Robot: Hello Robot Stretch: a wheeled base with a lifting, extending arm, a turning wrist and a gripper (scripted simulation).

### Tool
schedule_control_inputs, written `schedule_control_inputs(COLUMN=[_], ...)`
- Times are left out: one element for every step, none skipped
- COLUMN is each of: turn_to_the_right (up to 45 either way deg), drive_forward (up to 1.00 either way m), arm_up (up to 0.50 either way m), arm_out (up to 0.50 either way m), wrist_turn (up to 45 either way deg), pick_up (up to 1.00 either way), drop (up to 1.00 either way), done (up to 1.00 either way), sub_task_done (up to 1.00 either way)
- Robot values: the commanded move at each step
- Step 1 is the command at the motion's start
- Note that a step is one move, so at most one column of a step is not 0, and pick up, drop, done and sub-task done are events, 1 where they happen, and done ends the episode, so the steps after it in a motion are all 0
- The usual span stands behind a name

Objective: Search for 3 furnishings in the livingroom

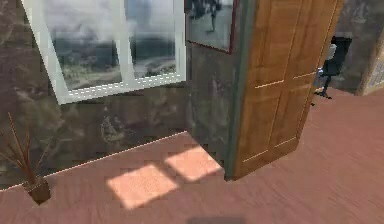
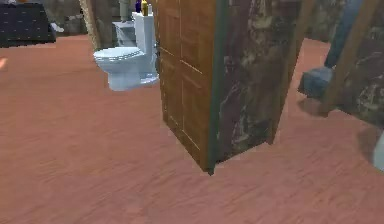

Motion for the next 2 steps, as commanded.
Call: schedule_control_inputs(turn_to_the_right=[-45.0,-30.0], drive_forward=[0.00,0.00], arm_up=[0.00,0.00], arm_out=[0.00,0.00], wrist_turn=[0.0,0.0], pick_up=[0.00,0.00], drop=[0.00,0.00], done=[0.00,0.00], sub_task_done=[0.00,0.00])
